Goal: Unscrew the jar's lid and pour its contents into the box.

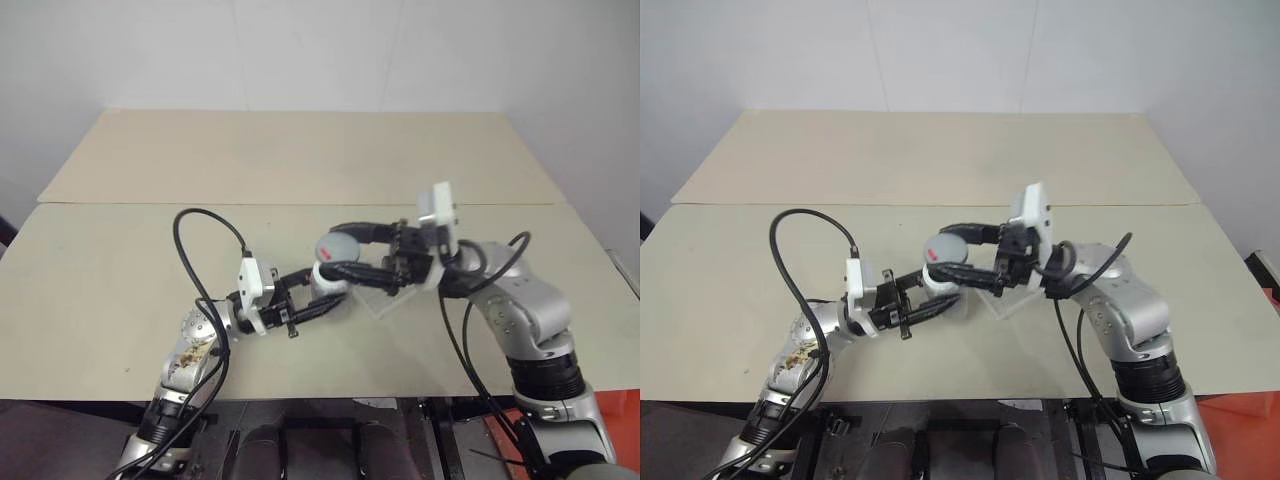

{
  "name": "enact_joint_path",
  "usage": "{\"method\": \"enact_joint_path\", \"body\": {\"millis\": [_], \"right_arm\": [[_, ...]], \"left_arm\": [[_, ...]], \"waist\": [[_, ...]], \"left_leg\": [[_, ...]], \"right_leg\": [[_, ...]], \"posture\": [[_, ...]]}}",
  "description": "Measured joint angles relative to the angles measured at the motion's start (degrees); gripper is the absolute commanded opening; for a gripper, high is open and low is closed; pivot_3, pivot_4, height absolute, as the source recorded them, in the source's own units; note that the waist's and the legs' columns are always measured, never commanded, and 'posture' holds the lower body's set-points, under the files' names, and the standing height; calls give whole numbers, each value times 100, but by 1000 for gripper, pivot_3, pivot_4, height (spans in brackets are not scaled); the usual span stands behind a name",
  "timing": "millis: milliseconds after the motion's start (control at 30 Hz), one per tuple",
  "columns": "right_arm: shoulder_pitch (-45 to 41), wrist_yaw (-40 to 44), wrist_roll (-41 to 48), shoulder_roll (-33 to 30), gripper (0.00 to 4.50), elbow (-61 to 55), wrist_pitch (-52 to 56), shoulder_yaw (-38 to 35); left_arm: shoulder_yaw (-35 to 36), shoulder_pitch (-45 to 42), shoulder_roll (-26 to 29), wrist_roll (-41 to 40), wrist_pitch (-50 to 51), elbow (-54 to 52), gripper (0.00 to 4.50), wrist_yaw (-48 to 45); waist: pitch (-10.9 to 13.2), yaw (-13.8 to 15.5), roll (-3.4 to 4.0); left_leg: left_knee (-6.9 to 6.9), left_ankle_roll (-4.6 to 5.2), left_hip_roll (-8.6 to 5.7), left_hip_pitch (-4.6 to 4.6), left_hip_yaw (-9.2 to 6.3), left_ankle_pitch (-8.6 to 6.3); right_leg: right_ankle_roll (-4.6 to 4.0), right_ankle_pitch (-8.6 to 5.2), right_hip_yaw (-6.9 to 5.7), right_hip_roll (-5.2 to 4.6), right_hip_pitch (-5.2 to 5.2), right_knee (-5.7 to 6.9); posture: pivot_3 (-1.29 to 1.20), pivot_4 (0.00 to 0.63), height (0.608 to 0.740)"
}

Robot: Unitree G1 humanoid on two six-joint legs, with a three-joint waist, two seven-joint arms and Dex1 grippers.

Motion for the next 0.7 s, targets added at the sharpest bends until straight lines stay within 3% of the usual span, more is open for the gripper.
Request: {"method": "enact_joint_path", "body": {"millis": [200, 300, 500, 700], "right_arm": [[-96, -329, 230, 97, 2771, 109, 335, -124], [51, -806, 136, -110, 2771, 8, 345, -581], [1293, -1810, -244, -1208, 2771, -742, 1112, -1356], [2906, -1887, -464, -2239, 2771, -1440, 1664, -2032]], "left_arm": [[-41, -10, -80, 106, -133, -4, 1914, 37], [7, -78, -123, 259, -261, 3, 1914, 204], [151, -501, -215, 520, -334, 254, 1914, 575], [100, -895, -328, 854, -566, 905, 1914, 647]], "waist": [[0, 2, 0], [0, 66, 0], [0, 146, 0], [0, 124, 0]], "left_leg": [[0, 0, 0, -3, 0, 0], [1, 0, -2, -8, -1, 0], [1, 0, -8, -17, 1, 0], [1, 0, -8, -12, -3, 0]], "right_leg": [[0, 0, 1, 0, -2, -1], [0, 0, -2, -2, -2, -5], [1, 0, -2, -8, -4, -10], [2, -1, -2, -5, 1, -9]], "posture": [[0, 150, 740], [0, 150, 740], [0, 150, 740], [0, 150, 740]]}}
